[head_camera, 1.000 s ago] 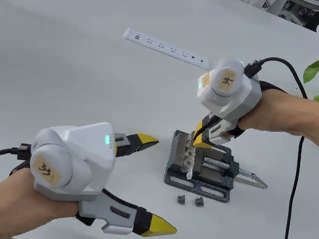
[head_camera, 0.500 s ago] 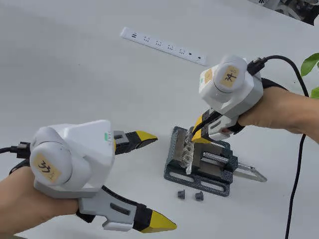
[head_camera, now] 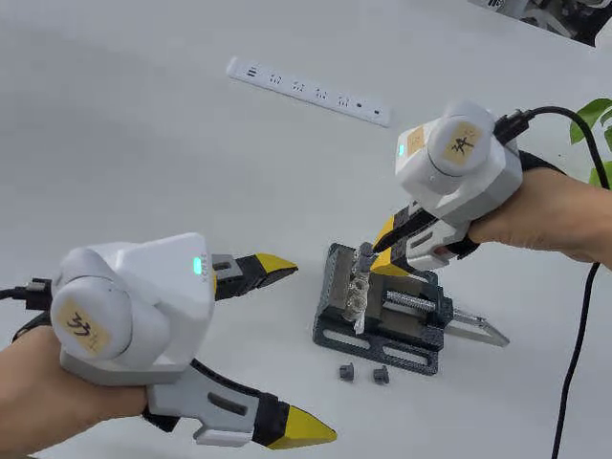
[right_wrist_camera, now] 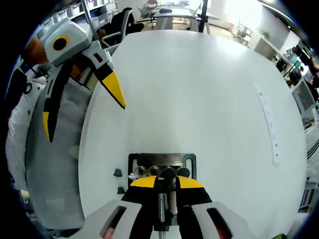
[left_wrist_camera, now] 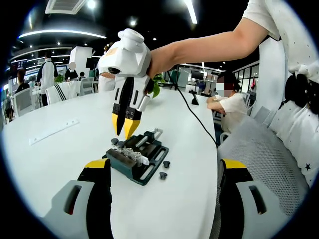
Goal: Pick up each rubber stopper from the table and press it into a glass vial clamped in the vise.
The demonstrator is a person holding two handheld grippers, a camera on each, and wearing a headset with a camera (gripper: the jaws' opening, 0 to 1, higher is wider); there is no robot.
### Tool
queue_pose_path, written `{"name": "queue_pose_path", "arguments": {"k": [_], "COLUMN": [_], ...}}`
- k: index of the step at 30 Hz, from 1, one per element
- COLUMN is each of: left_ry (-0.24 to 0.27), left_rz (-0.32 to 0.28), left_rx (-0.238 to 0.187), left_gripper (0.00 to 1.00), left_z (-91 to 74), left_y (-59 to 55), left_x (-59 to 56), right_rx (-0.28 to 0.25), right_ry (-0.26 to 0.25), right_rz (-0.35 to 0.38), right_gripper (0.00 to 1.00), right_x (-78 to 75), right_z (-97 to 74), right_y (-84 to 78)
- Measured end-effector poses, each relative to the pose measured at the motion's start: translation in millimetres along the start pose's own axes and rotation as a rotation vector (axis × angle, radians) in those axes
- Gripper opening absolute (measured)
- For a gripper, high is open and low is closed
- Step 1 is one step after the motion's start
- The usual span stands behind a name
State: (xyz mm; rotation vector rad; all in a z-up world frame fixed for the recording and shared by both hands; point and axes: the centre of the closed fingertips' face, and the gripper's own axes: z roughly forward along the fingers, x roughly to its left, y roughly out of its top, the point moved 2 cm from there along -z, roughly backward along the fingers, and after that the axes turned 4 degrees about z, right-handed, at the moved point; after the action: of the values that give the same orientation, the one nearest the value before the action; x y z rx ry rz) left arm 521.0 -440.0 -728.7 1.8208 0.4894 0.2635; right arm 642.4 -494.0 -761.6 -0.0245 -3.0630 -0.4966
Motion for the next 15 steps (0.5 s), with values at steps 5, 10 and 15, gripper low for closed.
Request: {"name": "queue_pose_path", "arguments": {"k": [5,10,15], "left_ry": [-0.002,-0.004,-0.001], "left_rz": [0.007,0.013,0.017], "left_rx": [0.007,0.015,0.022], "left_gripper": [0.89,0.89,0.88], "left_z": [-0.3,-1.5,-3.8], "left_y": [0.9,0.2,0.7], "left_x": [-0.8,-2.3,-3.6], "right_rx": [-0.032,-0.074,-0.122], "right_ry": [-0.02,-0.05,-0.078], "right_rz": [0.015,0.028,0.052], "right_gripper": [0.12,0.15,0.19], "right_x": [0.8,3.5,7.7], "right_z": [-7.0,-16.8,-26.8], "right_y": [-1.3,-3.1,-8.7]}}
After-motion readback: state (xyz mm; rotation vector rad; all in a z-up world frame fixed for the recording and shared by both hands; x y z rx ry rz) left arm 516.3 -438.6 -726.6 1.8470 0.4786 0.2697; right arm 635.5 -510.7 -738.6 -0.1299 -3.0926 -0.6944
